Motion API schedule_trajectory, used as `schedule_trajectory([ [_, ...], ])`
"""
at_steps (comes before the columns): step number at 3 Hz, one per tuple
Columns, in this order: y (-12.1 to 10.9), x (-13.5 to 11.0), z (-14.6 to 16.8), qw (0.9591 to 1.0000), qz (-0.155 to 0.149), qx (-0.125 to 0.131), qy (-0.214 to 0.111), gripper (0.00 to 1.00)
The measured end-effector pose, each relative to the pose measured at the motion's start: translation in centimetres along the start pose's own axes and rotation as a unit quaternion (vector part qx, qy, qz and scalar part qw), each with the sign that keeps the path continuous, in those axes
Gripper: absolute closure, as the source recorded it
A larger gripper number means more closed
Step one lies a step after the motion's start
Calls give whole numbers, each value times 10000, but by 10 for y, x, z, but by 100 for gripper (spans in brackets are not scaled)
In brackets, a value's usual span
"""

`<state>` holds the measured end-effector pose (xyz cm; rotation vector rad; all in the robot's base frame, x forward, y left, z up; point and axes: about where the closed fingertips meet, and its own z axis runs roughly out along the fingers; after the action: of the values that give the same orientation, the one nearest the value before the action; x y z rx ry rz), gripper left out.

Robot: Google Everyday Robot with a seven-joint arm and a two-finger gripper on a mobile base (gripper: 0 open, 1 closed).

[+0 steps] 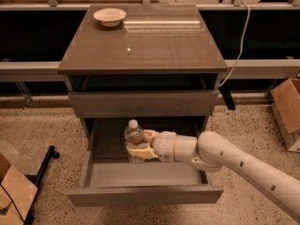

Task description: Place water bottle into middle drawer

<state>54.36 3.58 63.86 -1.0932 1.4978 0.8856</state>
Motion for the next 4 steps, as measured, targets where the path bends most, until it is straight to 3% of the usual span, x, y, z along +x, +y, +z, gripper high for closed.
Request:
schedule_trajectory([
  [2,-48,49,46,9970,-402,-511,-416,100],
  [3,-68,83,69,9935,-314,-901,-614,100],
  [4,-72,108,82,9917,-168,-1086,-665,100],
])
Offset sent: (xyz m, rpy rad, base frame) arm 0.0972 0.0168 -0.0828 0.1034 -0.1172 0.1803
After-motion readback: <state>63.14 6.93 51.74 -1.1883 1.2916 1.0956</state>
